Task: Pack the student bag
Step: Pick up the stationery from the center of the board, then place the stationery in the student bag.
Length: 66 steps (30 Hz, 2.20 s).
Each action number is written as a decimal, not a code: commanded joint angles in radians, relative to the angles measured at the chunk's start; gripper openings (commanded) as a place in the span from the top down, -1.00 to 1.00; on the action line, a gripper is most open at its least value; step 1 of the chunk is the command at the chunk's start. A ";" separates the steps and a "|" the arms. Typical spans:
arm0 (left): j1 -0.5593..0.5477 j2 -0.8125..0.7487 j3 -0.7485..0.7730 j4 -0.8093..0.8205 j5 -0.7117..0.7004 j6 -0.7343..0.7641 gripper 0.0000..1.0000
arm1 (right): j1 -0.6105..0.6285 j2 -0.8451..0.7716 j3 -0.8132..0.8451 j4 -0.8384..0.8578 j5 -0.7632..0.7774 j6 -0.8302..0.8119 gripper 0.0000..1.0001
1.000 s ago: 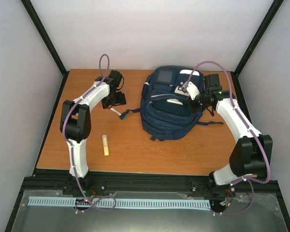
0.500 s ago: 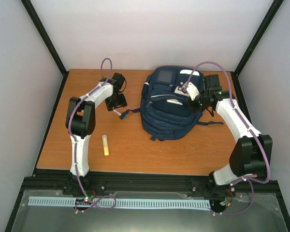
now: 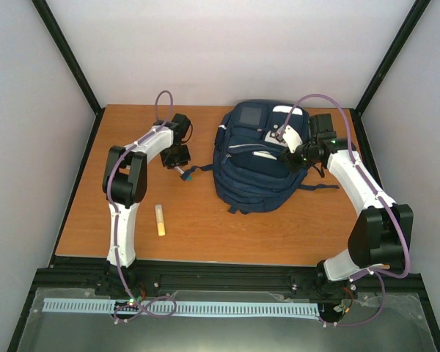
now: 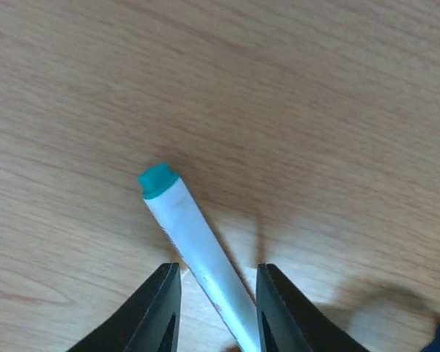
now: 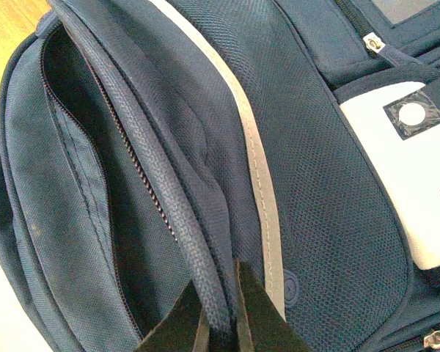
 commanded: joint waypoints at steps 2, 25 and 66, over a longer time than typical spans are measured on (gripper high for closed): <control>0.008 -0.011 0.007 -0.022 -0.089 0.041 0.46 | -0.011 -0.014 -0.003 -0.010 -0.035 0.023 0.94; 0.008 -0.132 -0.167 -0.014 -0.006 0.244 0.71 | -0.011 -0.075 -0.046 0.015 -0.056 0.054 0.94; -0.449 -0.525 -0.089 0.207 0.534 1.368 0.98 | -0.011 -0.044 0.140 0.036 -0.175 0.132 0.94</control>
